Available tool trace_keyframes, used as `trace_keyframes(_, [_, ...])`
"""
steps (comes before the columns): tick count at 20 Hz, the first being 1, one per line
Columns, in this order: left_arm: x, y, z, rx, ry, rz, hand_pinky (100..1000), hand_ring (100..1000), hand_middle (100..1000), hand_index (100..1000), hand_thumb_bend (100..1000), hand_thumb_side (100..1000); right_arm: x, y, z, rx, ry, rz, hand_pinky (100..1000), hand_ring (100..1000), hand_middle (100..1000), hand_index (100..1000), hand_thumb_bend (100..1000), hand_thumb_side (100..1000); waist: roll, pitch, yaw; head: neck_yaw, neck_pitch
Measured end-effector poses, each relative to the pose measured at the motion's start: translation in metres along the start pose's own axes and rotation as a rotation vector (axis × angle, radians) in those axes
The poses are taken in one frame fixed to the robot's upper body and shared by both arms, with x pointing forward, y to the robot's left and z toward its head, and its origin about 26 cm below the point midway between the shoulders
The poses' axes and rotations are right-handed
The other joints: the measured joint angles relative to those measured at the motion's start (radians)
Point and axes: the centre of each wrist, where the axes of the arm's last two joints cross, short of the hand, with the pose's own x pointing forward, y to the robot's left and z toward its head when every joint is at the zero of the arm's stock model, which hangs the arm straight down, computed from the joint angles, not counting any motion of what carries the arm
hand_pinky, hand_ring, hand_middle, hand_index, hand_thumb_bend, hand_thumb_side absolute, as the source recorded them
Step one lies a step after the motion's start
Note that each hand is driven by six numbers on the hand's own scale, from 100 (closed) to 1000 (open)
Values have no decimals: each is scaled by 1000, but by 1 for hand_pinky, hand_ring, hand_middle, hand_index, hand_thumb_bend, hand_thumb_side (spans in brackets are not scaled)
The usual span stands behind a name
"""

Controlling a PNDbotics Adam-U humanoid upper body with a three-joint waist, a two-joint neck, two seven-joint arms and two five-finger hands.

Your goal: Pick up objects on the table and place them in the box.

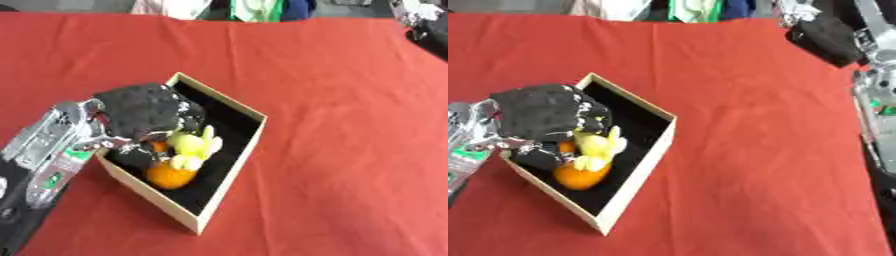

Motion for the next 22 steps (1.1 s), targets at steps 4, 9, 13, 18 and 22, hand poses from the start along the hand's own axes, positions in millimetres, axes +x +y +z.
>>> trace_keyframes(4, [0,1,1,-29,18,-58,716,866,855,877,493,661,0,0,0,0,0,0,778,689,570,994,100,670,0,0,1,0,0])
trace_keyframes(9, [-1,10,6,4,53,-90,720,863,856,876,457,663,0,0,0,0,2,0,778,689,570,995,100,669,3,0,5,-1,0])
trace_keyframes(13, [-4,20,14,65,88,-80,718,859,854,875,381,606,-1,0,1,1,7,-1,777,688,569,995,100,666,4,-1,5,-2,0])
trace_keyframes(18, [-9,40,31,207,142,-25,712,846,847,880,113,603,-1,-1,2,-8,13,0,777,690,571,995,100,660,6,-10,6,-6,1])
trace_keyframes(22, [-15,55,48,419,169,95,685,817,828,877,100,802,-1,-1,2,-12,16,-1,777,690,571,995,100,656,8,-17,6,-20,12])
